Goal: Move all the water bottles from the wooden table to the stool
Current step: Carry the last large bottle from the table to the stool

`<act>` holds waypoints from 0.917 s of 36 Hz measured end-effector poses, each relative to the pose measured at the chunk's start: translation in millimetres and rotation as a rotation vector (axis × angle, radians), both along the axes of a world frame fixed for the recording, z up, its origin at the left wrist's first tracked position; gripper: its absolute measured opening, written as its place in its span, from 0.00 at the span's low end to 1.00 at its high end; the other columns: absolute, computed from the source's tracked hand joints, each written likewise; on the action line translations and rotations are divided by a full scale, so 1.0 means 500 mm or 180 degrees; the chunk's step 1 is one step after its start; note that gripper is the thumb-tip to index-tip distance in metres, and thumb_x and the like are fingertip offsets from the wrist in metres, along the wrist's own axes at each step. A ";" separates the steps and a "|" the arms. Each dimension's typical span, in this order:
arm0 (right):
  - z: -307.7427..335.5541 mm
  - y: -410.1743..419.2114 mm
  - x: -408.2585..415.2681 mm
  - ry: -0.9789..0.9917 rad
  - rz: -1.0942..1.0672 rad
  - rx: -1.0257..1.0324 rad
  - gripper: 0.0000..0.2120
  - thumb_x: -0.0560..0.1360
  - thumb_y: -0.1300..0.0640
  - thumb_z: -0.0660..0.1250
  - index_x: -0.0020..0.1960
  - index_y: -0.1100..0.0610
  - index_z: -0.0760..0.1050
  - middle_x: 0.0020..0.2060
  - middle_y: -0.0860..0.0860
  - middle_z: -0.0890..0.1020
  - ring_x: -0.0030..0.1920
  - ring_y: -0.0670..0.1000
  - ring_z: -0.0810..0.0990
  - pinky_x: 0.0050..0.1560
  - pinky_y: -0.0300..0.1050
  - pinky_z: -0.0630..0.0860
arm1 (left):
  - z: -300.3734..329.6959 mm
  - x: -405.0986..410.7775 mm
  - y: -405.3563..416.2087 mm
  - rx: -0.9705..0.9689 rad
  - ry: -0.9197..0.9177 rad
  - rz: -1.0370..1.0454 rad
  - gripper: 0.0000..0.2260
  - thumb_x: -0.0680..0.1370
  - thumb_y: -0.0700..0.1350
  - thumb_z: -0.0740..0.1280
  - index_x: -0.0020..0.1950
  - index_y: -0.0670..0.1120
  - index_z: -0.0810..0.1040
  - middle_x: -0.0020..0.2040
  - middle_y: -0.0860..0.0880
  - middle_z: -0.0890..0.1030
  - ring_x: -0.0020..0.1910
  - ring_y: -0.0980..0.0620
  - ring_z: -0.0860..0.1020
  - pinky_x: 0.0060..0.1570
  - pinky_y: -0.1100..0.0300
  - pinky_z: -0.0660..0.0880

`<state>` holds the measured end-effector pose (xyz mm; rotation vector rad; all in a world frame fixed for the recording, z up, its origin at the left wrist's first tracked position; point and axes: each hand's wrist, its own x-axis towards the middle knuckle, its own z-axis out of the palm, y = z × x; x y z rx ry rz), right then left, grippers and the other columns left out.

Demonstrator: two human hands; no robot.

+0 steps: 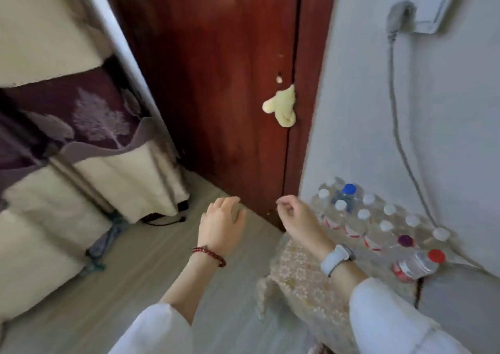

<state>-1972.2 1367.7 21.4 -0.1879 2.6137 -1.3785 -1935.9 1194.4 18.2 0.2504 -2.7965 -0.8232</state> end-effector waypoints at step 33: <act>0.133 -1.811 1.345 0.0547 0.5531 0.0273 0.12 0.77 0.53 0.57 0.56 0.55 0.73 0.52 0.54 0.80 0.52 0.55 0.78 0.54 0.48 0.74 | 0.128 1.632 -1.365 0.0081 0.0368 0.5111 0.11 0.76 0.45 0.63 0.56 0.44 0.76 0.55 0.44 0.78 0.56 0.45 0.75 0.56 0.50 0.72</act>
